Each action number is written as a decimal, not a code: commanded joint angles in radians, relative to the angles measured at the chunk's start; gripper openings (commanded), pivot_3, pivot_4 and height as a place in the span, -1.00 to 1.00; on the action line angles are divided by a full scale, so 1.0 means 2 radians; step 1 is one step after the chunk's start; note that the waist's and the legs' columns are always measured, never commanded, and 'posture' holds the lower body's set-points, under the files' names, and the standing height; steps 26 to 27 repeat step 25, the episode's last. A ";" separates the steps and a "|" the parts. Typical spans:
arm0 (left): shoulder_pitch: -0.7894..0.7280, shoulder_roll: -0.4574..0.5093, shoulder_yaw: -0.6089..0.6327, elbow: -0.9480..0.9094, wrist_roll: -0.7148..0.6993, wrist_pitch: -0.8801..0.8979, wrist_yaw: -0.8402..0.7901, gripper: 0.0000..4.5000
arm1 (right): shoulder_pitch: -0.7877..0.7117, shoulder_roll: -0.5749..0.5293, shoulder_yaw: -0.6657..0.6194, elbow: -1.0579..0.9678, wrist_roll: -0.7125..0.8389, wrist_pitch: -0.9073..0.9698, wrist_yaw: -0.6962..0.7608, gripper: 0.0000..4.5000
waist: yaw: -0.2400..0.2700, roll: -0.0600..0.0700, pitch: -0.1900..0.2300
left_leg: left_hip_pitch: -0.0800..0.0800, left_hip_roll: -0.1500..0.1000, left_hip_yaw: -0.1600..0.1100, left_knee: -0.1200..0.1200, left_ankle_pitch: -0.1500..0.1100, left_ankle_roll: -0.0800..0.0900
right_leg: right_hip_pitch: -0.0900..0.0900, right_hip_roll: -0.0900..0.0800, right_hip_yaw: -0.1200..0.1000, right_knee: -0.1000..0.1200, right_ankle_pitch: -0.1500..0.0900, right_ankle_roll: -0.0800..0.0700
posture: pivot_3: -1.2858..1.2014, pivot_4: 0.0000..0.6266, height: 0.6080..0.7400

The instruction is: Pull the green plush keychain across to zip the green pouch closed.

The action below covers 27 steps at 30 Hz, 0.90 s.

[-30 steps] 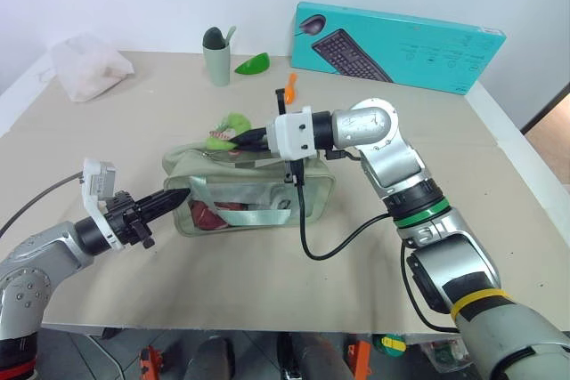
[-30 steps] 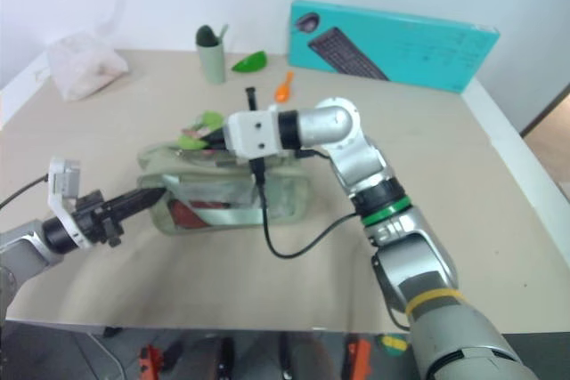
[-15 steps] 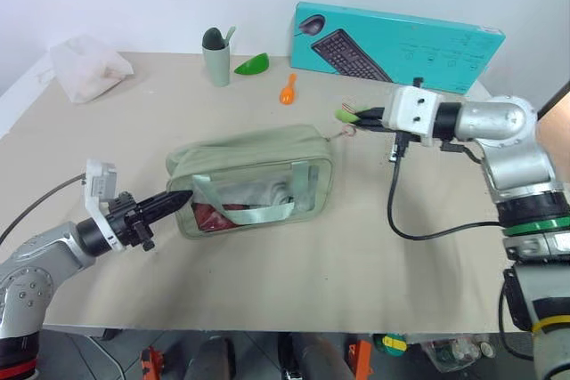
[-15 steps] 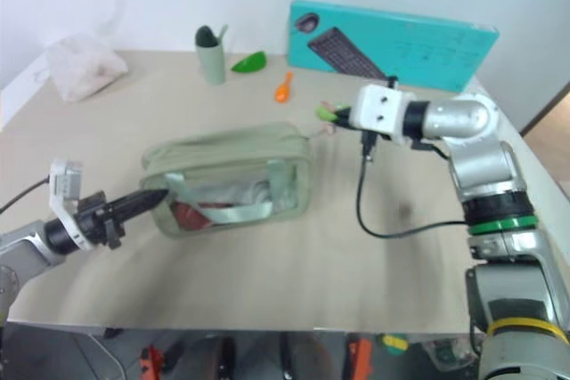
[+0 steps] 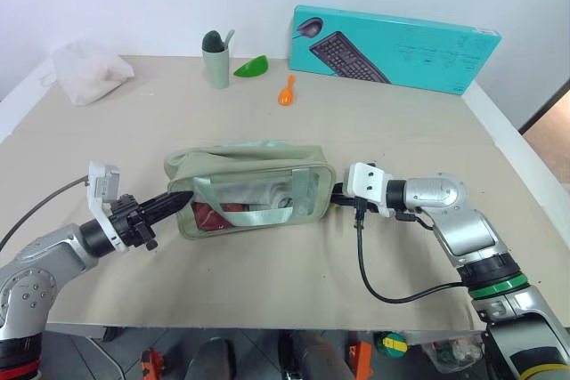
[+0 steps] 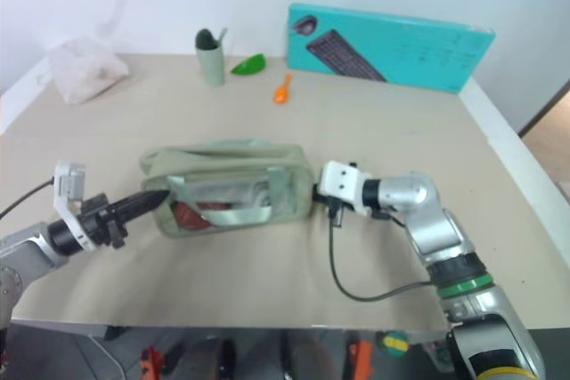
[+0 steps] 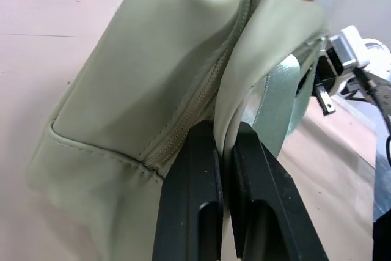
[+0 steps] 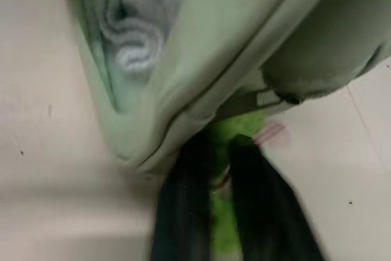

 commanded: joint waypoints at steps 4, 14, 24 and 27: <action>-0.007 -0.002 0.015 0.003 -0.014 0.019 0.029 -0.36 | -0.035 -0.016 -0.043 0.020 0.032 0.019 0.017 0.36 | 0.000 0.000 0.000 | 0.000 0.000 0.000 0.000 0.000 0.000 | 0.000 0.000 0.000 0.000 0.000 0.000 | 0.03 -0.52 1.00; 0.012 0.027 0.094 -0.050 -0.100 0.050 0.036 0.69 | -0.013 -0.075 -0.136 0.012 0.142 0.090 0.088 1.00 | 0.000 0.000 0.000 | -0.002 0.000 0.000 0.000 -0.001 0.001 | -0.001 -0.001 0.000 -0.001 0.000 0.000 | 0.03 -0.52 1.00; 0.152 0.026 0.192 -0.029 -0.085 0.041 0.043 0.69 | 0.085 -0.062 -0.237 -0.031 0.266 0.193 0.069 1.00 | -0.002 0.000 0.000 | -0.001 0.000 -0.001 -0.001 -0.001 0.001 | -0.001 0.000 -0.001 -0.001 -0.001 -0.001 | 0.03 -0.52 1.00; 0.160 0.022 0.194 -0.025 -0.080 0.037 0.042 0.69 | 0.091 -0.057 -0.240 -0.039 0.273 0.201 0.059 1.00 | -0.002 0.000 0.000 | -0.001 0.000 -0.001 -0.001 -0.001 0.001 | -0.001 0.000 -0.001 -0.001 -0.001 -0.001 | 0.03 -0.52 1.00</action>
